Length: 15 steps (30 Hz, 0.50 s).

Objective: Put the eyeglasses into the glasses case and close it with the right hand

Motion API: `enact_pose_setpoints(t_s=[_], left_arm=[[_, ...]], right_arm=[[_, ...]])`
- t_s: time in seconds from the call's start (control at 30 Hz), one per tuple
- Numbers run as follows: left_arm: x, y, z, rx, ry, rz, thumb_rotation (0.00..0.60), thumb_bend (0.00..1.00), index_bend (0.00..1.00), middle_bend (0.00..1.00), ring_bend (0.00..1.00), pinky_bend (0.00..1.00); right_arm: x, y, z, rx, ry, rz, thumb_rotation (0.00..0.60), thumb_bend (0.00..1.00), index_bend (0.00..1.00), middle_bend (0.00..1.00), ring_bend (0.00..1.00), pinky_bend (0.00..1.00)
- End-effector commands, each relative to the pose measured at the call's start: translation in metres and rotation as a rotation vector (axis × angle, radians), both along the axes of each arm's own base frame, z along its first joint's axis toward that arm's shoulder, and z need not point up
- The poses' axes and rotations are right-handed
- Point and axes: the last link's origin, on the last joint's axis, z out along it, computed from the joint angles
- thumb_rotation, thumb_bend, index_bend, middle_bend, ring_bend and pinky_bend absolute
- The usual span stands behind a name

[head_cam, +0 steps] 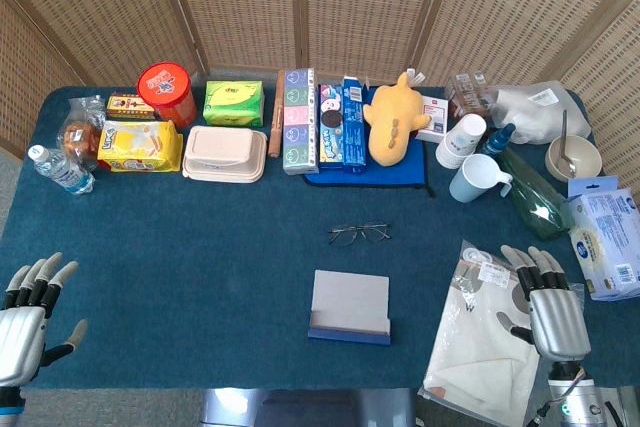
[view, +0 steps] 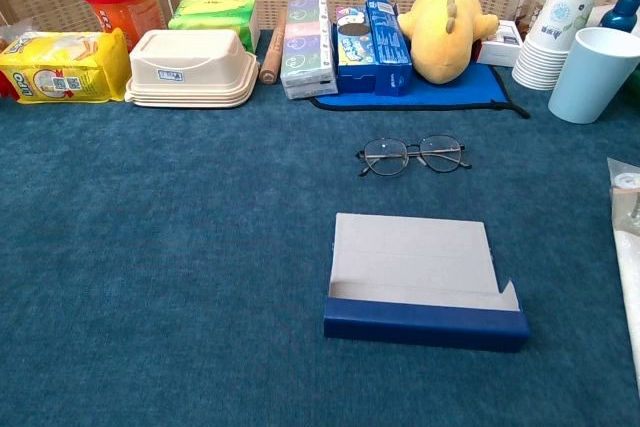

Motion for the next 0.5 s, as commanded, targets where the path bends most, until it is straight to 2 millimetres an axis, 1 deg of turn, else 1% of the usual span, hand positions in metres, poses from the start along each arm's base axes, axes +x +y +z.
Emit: enact_pose_setpoints(t_s=[0.03,0.3,0.5], left_arm=[[0.0014,0.0014,-0.0009,-0.003,0.002,-0.005,0.600,0.28,0.12,0.05,0.00,0.00],[0.0026,0.0028,-0.0041,-0.015,0.009,-0.002,0.600,0.29,0.12,0.05,0.00,0.00],[0.0037,0.0016,-0.0006,0.000,0.010,-0.010,0.600,0.28,0.12,0.05,0.00,0.00]], right_arm=[[-0.0016,-0.0005,-0.0009,0.003,0.000,-0.005,0.600,0.14,0.13,0.18,0.10,0.13],[-0.0043,-0.0030,-0.0011,0.008,0.001,-0.012,0.600,0.15,0.14,0.18,0.10,0.13],[-0.0055,-0.0021,-0.0019,0.010,-0.006,-0.009,0.600,0.15,0.14,0.18,0.10,0.13]])
